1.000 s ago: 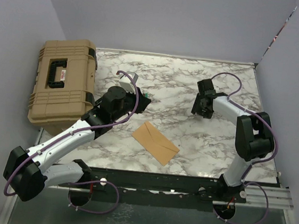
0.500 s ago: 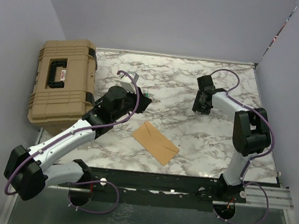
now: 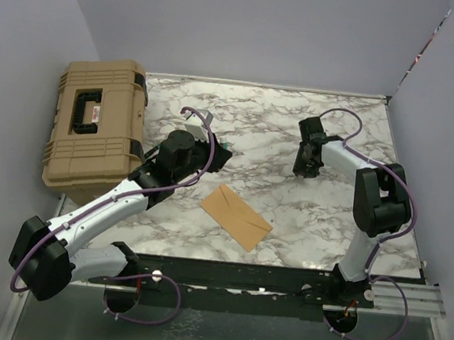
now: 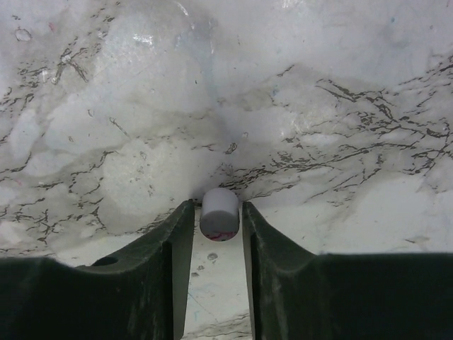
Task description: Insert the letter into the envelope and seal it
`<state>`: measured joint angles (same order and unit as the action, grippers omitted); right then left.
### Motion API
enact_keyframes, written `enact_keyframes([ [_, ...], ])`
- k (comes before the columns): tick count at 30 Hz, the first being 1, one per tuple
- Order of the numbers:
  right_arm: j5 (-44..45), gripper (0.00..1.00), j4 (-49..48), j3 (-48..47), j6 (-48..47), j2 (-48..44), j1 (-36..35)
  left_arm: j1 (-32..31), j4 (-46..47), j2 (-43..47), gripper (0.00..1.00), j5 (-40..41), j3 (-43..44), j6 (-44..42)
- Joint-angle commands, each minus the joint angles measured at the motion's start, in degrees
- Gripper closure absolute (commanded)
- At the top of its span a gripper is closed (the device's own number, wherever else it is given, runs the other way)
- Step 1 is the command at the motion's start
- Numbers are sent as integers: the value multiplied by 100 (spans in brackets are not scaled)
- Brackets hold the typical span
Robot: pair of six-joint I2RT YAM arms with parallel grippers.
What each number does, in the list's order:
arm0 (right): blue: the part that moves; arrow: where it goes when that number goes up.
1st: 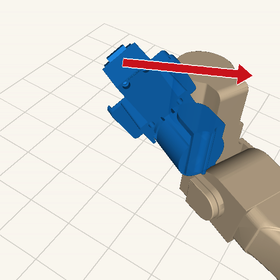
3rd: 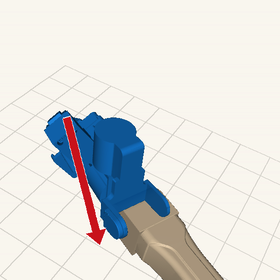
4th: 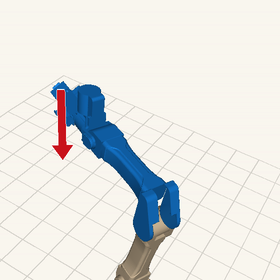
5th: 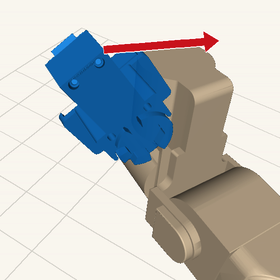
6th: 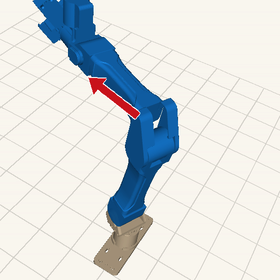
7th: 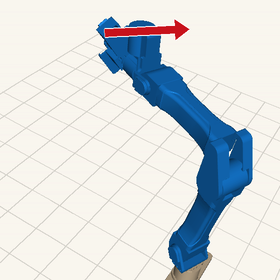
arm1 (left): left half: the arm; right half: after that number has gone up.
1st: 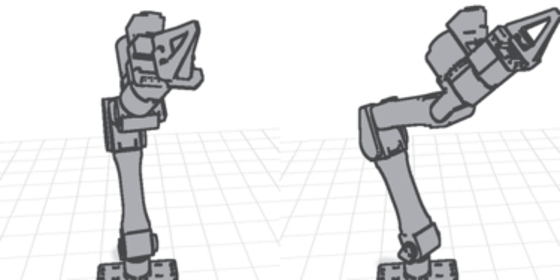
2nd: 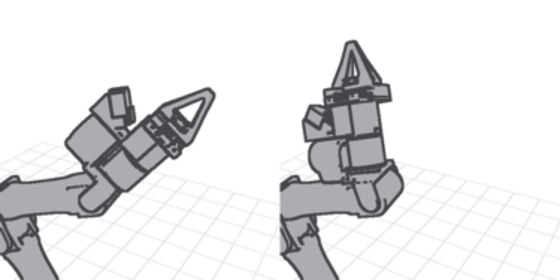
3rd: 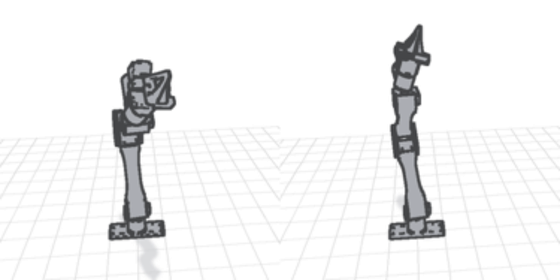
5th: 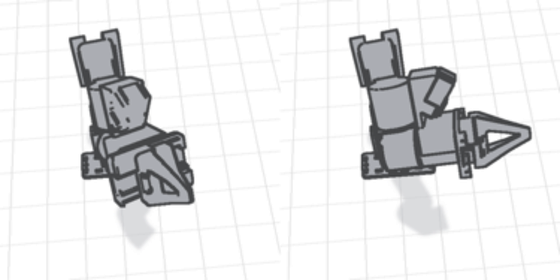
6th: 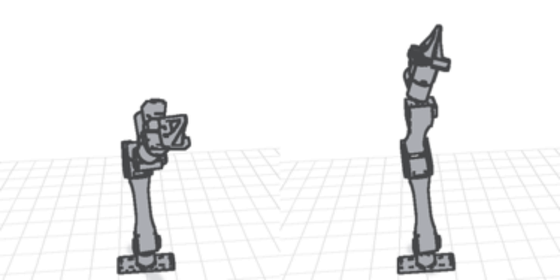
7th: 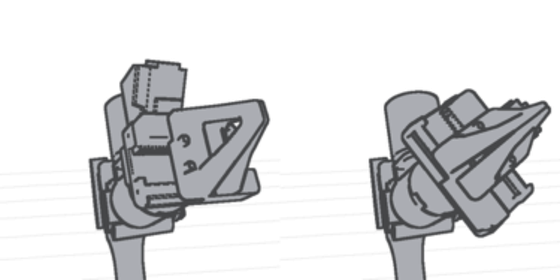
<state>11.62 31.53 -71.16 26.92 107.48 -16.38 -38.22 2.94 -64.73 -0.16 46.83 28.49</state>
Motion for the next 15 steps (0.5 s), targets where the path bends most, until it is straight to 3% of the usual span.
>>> enact_keyframes([
  [1,-19,68,102,43,34,-59,48,16,161,3,100,-199,136,10],
  [6,41,96,136,65,73,-298,61,16,216,-8,100,-290,145,-133],
  [15,-573,99,566,255,106,-1509,56,16,1007,-323,100,-964,293,-877],
])
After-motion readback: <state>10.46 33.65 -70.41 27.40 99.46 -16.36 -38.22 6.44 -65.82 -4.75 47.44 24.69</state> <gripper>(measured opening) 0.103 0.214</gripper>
